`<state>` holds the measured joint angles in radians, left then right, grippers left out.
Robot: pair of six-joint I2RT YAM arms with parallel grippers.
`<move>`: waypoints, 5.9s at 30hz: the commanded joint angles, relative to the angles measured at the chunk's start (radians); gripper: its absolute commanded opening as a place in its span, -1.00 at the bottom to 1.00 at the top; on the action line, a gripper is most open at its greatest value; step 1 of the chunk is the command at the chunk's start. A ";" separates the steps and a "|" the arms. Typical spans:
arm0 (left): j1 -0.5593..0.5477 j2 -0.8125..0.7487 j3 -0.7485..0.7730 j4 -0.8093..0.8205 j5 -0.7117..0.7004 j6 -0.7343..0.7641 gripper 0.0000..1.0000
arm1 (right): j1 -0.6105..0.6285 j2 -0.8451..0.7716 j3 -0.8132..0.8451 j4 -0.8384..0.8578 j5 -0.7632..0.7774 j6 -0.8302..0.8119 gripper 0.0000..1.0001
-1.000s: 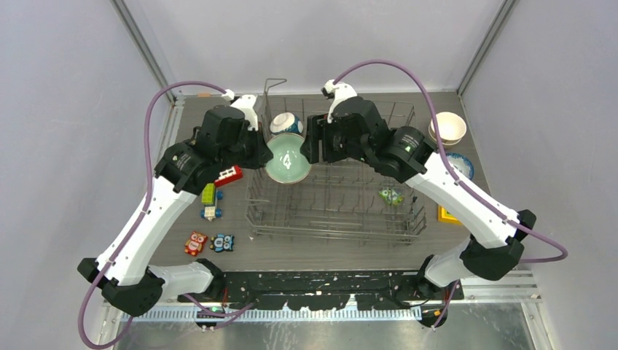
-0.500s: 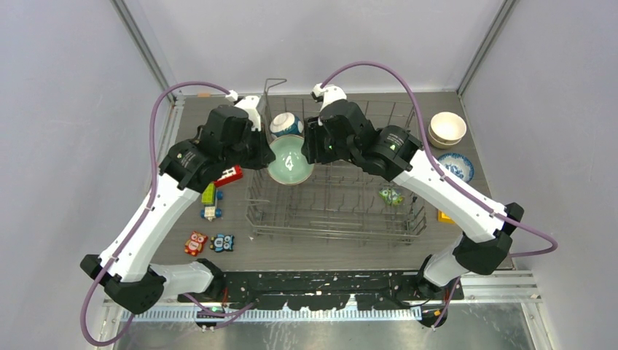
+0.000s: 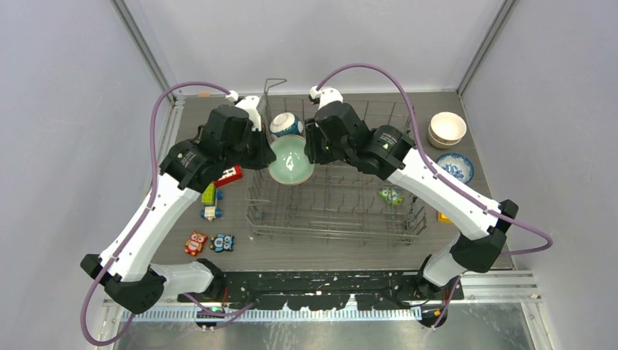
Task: Unload the bowls from the dish rack
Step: Adjust the dish rack at the center of the board.
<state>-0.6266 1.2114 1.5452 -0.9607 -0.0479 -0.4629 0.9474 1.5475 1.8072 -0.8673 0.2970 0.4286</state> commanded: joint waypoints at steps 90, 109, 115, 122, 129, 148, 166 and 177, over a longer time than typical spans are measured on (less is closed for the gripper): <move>0.085 -0.028 -0.225 0.326 -0.288 0.120 0.99 | -0.947 -0.827 -0.724 -0.013 0.277 0.436 -0.99; 0.131 0.182 -0.179 0.330 -0.240 0.152 0.37 | -0.799 -0.856 -0.725 0.063 0.177 0.375 -0.99; 0.133 0.227 -0.168 0.321 -0.273 0.163 0.15 | -0.784 -0.842 -0.710 0.079 0.134 0.375 -0.99; 0.155 0.241 -0.168 0.338 -0.288 0.137 -0.37 | -0.777 -0.839 -0.710 0.089 0.123 0.364 -0.99; 0.173 0.254 -0.144 0.350 -0.318 0.086 -0.74 | -0.769 -0.828 -0.705 0.097 0.136 0.348 -0.99; 0.180 0.310 -0.043 0.390 -0.427 -0.127 -0.99 | -0.707 -0.780 -0.683 0.131 0.182 0.301 -0.99; 0.259 0.400 -0.020 0.480 -0.494 -0.193 -0.99 | -0.693 -0.746 -0.646 0.108 0.170 0.266 -0.99; 0.264 0.414 -0.027 0.497 -0.390 -0.158 -0.81 | -0.673 -0.688 -0.522 0.014 -0.135 0.136 -0.99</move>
<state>-0.3946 1.6302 1.5101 -0.5900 -0.4175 -0.4976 0.2562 0.8471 1.1900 -0.8845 0.3511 0.6411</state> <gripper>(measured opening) 0.067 0.072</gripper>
